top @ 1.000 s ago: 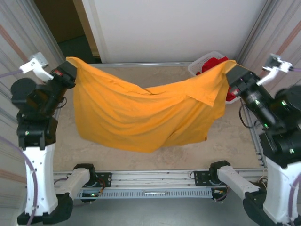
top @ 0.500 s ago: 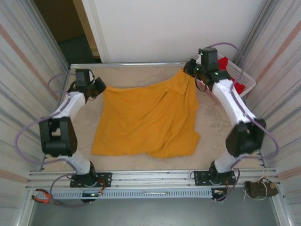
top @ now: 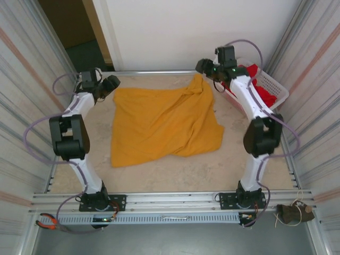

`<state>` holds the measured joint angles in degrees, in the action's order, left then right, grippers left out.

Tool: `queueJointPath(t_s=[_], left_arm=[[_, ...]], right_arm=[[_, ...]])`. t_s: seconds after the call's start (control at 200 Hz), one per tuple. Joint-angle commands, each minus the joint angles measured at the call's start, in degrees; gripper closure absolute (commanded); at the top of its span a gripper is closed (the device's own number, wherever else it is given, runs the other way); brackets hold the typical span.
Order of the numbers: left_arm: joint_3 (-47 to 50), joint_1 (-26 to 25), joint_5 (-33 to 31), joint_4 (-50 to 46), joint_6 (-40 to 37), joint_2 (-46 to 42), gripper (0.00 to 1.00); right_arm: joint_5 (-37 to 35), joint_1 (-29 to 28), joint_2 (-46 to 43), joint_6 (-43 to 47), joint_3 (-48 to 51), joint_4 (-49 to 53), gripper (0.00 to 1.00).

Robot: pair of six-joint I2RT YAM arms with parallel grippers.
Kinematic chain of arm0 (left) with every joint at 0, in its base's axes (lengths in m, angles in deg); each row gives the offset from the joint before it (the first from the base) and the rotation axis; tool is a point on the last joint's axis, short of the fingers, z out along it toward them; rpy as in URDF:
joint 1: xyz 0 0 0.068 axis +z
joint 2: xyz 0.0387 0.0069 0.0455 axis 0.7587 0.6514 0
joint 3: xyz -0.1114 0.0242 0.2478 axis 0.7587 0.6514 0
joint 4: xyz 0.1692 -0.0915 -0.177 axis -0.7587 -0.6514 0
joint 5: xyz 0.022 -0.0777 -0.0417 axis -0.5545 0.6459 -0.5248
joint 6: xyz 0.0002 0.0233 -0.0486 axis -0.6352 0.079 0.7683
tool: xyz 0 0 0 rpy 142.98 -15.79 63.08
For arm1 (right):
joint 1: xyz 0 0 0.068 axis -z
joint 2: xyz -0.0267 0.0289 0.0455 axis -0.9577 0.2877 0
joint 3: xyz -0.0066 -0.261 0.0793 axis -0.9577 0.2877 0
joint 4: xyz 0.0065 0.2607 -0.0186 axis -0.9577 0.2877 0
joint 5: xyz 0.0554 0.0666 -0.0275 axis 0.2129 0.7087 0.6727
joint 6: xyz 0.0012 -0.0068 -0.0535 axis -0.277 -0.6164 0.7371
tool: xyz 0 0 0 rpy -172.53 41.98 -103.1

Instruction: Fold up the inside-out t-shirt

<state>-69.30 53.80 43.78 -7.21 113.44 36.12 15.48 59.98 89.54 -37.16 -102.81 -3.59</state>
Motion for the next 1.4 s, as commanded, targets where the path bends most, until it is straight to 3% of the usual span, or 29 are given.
queueJointPath(t_s=[0.0, 0.19, 0.341, 0.486, 0.601, 0.812, 0.882, 0.927, 1.007, 1.077, 1.192, 1.398], left_arm=[[9.0, -0.4, 0.7, -3.3, 1.7, -13.2, 0.28], [30.4, -2.5, -0.2, -10.7, 4.2, -35.3, 0.28], [46.5, -6.2, -1.7, -15.1, 9.5, -51.4, 0.28], [55.3, -9.4, -4.2, -19.1, 13.4, -60.5, 0.26], [58.9, -10.2, -4.7, -18.0, 14.9, -62.1, 0.26], [61.2, -11.1, -4.8, -12.7, 16.3, -55.4, 0.26], [61.7, -11.3, -5.4, -10.8, 16.4, -53.0, 0.26], [61.8, -11.3, -5.7, -9.8, 16.1, -51.6, 0.27], [61.7, -11.3, -5.7, -8.1, 15.4, -49.3, 0.35], [61.7, -11.3, -5.5, -6.8, 14.8, -47.8, 0.56], [61.9, -11.4, -4.7, -6.5, 14.5, -48.5, 1.0], [58.6, -11.5, -4.0, -14.4, 14.5, -59.5, 1.0]], right_arm=[[-0.8, -0.8, -15.3, -3.6, 16.5, -2.5, 0.35], [-4.1, -2.3, -33.6, -6.8, 43.3, -0.9, 0.31], [-7.3, -4.9, -40.6, -9.5, 55.7, 1.8, 0.26], [-7.3, -5.2, -42.8, -11.9, 65.0, -0.8, 0.23], [-5.9, -5.3, -40.6, -12.4, 68.6, -6.1, 0.23], [-5.1, -6.1, -31.0, -12.0, 67.0, -12.3, 0.26], [-4.7, -6.0, -28.5, -11.8, 66.2, -13.6, 0.32], [-4.6, -6.1, -27.2, -11.6, 65.8, -13.9, 0.43], [-4.3, -6.0, -26.4, -11.4, 65.7, -14.1, 0.74], [-4.2, -6.0, -27.6, -11.2, 66.0, -13.6, 1.0], [-4.2, -6.1, -33.3, -11.4, 67.0, -11.0, 1.0], [-4.3, -6.1, -51.6, -11.2, 64.3, 3.6, 1.0]])
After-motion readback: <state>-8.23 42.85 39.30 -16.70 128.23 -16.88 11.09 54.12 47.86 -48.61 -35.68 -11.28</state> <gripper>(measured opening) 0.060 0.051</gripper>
